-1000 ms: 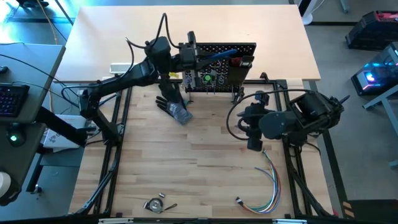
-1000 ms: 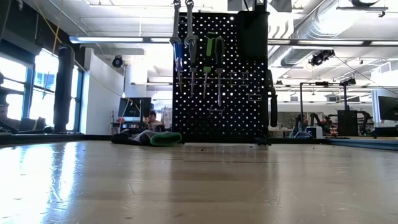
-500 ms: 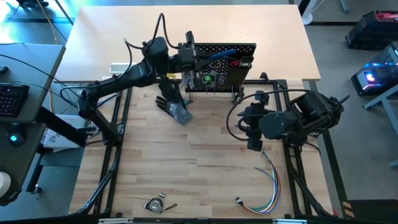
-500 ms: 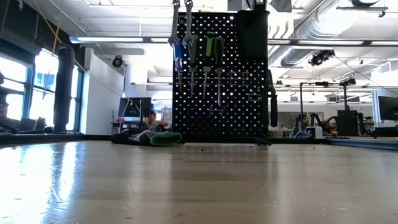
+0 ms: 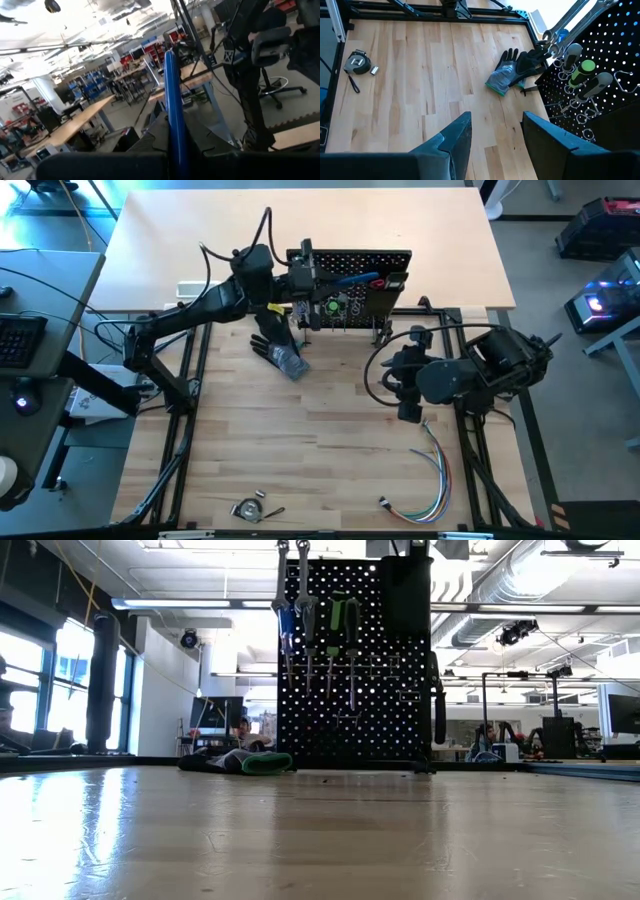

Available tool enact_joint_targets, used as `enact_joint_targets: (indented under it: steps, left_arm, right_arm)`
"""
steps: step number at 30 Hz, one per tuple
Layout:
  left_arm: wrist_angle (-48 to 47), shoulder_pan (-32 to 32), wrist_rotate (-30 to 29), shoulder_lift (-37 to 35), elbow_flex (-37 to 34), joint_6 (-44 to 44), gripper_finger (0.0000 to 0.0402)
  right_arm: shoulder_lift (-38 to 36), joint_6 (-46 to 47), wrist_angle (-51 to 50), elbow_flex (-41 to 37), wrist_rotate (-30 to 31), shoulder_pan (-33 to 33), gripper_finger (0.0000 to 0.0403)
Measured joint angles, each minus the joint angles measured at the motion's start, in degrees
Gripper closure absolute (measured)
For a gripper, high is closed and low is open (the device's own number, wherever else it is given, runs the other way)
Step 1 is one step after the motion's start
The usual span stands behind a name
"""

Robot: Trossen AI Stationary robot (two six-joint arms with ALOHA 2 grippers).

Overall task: Hang tools onto peg board
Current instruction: Hang the blue pick tool on the pegboard

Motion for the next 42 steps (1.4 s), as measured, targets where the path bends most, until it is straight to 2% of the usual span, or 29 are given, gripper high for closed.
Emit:
enact_joint_targets:
  steps: [7,17,27,42]
  left_arm:
    - [-0.6,0.0,-2.75,-0.02,0.0,0.9,0.0392]
    - [-0.34,0.67,-3.1,1.66,0.08,1.14,0.0392]
    - [0.15,0.78,-5.04,5.61,-0.08,1.98,0.0381]
    - [1.3,0.78,-5.93,5.56,0.02,2.47,0.0359]
  right_arm:
    - [1.05,-0.44,0.0,0.0,0.05,0.0,0.0235]
    - [1.44,-1.27,-0.01,0.0,1.9,-0.04,0.0236]
    - [1.44,0.02,-0.02,0.0,1.94,-0.04,0.0236]
    - [1.44,-0.18,-0.02,0.0,2.45,-0.02,0.0236]
